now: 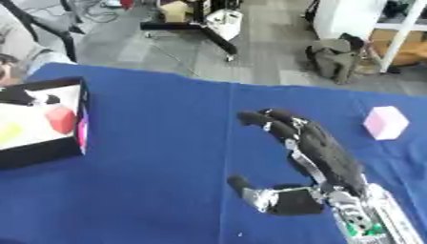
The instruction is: Pick up the objects with one hand, pass them to the other hand, and then place them into the box on the other side of the table.
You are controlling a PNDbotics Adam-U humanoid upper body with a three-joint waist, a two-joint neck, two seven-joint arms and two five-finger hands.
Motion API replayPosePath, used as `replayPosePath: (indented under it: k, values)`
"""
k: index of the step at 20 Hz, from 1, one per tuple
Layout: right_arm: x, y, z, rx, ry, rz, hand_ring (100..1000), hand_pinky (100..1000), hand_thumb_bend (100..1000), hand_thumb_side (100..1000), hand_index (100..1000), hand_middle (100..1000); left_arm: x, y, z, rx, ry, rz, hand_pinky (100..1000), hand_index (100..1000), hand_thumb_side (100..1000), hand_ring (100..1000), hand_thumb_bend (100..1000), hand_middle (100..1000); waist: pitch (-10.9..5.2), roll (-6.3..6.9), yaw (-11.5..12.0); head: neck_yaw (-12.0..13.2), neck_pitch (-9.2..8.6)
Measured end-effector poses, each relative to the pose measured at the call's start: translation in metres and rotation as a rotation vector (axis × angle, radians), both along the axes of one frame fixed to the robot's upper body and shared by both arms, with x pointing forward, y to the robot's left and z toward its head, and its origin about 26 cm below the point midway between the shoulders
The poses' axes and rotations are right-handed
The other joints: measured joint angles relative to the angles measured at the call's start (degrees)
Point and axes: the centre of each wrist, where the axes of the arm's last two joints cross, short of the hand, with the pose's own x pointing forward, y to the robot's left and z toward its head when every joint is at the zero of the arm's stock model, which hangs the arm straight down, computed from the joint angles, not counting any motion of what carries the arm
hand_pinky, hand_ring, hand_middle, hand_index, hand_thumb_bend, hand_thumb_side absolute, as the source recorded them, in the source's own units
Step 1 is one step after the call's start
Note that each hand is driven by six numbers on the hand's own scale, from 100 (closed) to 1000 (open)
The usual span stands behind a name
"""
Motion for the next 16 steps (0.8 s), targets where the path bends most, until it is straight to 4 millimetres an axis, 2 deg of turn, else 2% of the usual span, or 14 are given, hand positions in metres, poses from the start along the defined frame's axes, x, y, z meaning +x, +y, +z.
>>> replayPosePath:
  k: [3, 6, 11, 14, 16]
  values:
    - [0.006, -0.019, 0.005, 0.034, 0.003, -0.085, 803, 796, 328, 566, 887, 776, -0.019, -0.029, 0.009, -0.196, -0.146, -0.243, 756, 776, 638, 786, 902, 707, -0.54, -0.36, 0.0, -2.9, 1.26]
    - [0.02, -0.045, 0.007, 0.081, 0.049, -0.211, 839, 814, 315, 580, 880, 810, -0.035, -0.066, 0.013, -0.375, -0.224, -0.469, 742, 757, 651, 769, 873, 683, -0.69, -0.62, 0.0, -7.9, 2.88]
    - [0.056, -0.098, 0.009, 0.173, 0.163, -0.463, 890, 846, 350, 661, 879, 845, -0.05, -0.117, 0.011, -0.626, -0.265, -0.73, 736, 744, 661, 753, 854, 660, -0.7, -0.84, 0.6, -17.7, 4.64]
    - [0.086, -0.134, 0.008, 0.22, 0.235, -0.629, 906, 867, 357, 670, 878, 854, -0.055, -0.141, 0.0, -0.742, -0.25, -0.821, 728, 729, 679, 740, 847, 640, -0.31, -1.13, 1.4, -23.1, 4.73]
    - [0.103, -0.156, 0.003, 0.25, 0.282, -0.731, 909, 873, 365, 675, 877, 855, -0.056, -0.151, -0.011, -0.795, -0.215, -0.852, 727, 728, 687, 740, 844, 640, 0.21, -1.22, 1.9, -25.7, 4.66]
